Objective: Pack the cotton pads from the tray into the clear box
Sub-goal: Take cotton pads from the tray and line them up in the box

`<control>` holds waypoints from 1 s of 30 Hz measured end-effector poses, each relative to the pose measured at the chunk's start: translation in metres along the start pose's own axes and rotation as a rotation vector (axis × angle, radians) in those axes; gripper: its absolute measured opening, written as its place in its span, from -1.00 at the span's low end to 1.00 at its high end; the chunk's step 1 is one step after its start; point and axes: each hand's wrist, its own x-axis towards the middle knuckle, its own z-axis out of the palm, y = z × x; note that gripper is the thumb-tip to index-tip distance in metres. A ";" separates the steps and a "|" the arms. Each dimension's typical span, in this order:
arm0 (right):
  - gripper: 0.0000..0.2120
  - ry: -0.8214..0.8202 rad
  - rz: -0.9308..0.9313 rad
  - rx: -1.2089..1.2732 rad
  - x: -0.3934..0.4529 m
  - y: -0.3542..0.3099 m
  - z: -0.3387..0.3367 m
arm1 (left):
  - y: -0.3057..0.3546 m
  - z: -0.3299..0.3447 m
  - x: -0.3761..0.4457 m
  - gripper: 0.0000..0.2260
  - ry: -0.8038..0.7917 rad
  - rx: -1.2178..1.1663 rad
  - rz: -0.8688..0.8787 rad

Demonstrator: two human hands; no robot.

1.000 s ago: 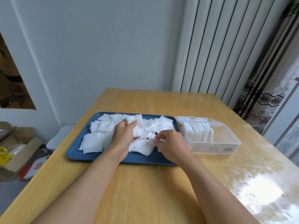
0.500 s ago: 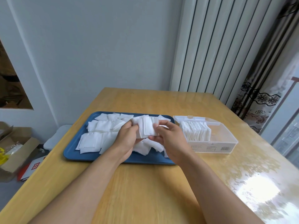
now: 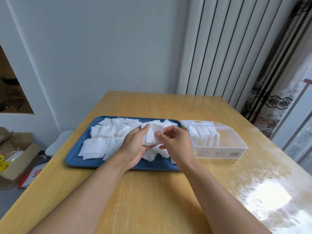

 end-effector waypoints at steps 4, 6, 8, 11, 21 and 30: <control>-0.90 0.088 -0.040 -0.010 0.002 0.000 -0.003 | 0.002 -0.001 0.003 -0.72 0.097 -0.054 0.016; -0.91 0.053 -0.063 0.055 0.002 -0.005 -0.006 | 0.002 -0.002 0.005 -0.72 0.132 -0.043 0.022; -0.90 -0.087 -0.050 0.072 0.000 -0.010 -0.007 | 0.001 -0.002 0.005 -0.70 0.131 -0.021 0.019; -0.83 -0.167 -0.018 -0.008 -0.003 -0.009 -0.001 | -0.002 0.000 0.004 -0.68 0.077 -0.021 0.001; -0.75 -0.043 0.006 -0.044 -0.004 -0.004 0.001 | -0.005 -0.001 0.006 -0.55 -0.101 -0.134 -0.050; -0.82 0.004 -0.033 -0.182 -0.001 0.002 0.002 | -0.003 0.000 0.002 -0.53 -0.181 -0.185 -0.052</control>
